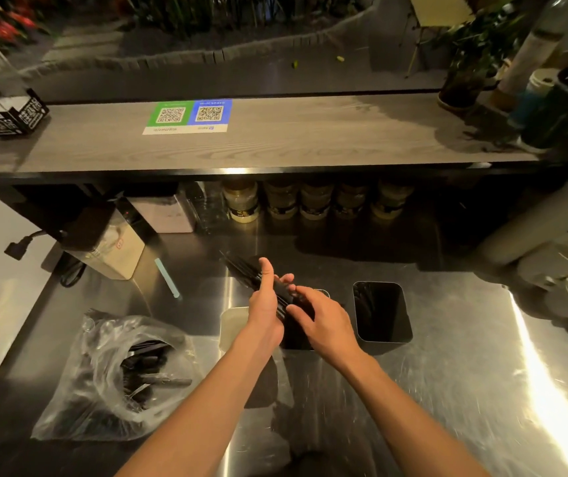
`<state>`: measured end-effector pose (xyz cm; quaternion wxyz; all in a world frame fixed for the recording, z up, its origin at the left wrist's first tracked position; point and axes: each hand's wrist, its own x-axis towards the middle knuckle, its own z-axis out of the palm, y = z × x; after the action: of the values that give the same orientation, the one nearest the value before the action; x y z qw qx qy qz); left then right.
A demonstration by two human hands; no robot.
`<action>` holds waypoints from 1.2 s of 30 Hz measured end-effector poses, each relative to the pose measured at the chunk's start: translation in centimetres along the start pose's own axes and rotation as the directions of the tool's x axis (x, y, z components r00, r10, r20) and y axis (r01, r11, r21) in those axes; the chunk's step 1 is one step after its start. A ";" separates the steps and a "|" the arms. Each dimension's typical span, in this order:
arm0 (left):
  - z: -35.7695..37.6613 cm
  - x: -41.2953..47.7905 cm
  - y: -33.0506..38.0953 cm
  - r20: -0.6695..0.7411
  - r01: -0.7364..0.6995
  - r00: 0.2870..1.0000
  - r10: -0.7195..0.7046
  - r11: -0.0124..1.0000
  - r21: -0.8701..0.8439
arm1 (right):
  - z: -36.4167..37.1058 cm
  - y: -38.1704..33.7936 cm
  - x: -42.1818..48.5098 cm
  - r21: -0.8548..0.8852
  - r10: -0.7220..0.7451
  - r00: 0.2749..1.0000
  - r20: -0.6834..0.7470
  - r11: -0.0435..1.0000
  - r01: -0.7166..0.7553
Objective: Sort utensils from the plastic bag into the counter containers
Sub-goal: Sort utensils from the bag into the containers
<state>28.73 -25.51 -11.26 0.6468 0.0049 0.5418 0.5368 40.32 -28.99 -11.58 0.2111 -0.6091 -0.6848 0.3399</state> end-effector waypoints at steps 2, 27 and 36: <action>0.0 0.1 -0.1 0.000 0.002 1.000 -0.002 1.000 0.007 | 0.4 0.0 -0.1 0.042 0.003 1.000 -0.017 0.999 -0.002; -1.4 0.3 1.7 -0.122 -0.068 0.990 0.070 0.997 0.025 | -0.4 1.6 -0.1 0.389 0.120 0.962 -0.244 0.921 -0.017; -1.6 0.2 1.8 -0.033 -0.104 0.994 0.106 0.993 0.062 | 0.9 2.9 -1.0 -0.105 0.025 0.982 -0.188 0.993 -0.045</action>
<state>26.33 -25.51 -11.05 0.6073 0.0431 0.5681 0.5537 41.86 -30.03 -14.12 0.2347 -0.6609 -0.6686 0.2472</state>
